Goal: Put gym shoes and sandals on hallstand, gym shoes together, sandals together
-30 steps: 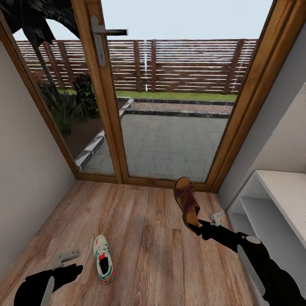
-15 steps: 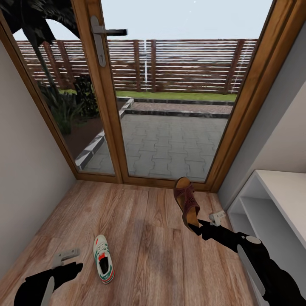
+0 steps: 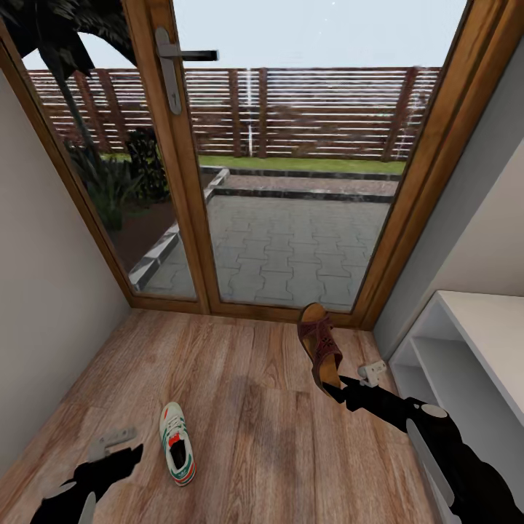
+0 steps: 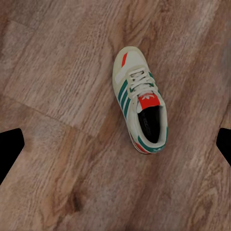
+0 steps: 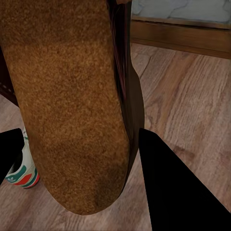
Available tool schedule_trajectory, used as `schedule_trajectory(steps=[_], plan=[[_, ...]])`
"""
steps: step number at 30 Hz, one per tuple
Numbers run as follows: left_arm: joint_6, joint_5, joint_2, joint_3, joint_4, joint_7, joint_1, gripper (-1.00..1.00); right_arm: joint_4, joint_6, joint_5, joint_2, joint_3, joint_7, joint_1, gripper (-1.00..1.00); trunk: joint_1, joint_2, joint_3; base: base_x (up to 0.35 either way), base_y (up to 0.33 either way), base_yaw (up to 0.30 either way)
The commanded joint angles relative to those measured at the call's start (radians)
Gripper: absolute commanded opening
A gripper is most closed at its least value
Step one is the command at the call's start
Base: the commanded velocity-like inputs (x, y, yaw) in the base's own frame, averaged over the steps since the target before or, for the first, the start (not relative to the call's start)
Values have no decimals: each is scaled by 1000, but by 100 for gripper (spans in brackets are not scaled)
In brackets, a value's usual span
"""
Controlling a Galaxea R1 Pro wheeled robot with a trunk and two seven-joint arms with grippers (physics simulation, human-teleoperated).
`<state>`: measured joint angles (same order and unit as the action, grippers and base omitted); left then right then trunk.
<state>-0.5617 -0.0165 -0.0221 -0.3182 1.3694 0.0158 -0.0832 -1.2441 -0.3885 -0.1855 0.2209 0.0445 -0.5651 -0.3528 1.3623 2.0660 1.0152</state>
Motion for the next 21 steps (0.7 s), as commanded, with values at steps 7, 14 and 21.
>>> schedule_trajectory(steps=[7,14,21], plan=[[89,-28,-3,3,-108,1,0,100,0,-3,-3,0,0,1,0,-100,0,0,0,0,0,0],[191,-28,-3,5,-246,1,-5,100,0,-3,-3,-1,1,1,0,-100,0,0,0,0,0,0],[217,-27,-2,6,-272,1,-6,100,0,-3,-2,-2,3,1,0,-100,0,0,2,0,0,129]])
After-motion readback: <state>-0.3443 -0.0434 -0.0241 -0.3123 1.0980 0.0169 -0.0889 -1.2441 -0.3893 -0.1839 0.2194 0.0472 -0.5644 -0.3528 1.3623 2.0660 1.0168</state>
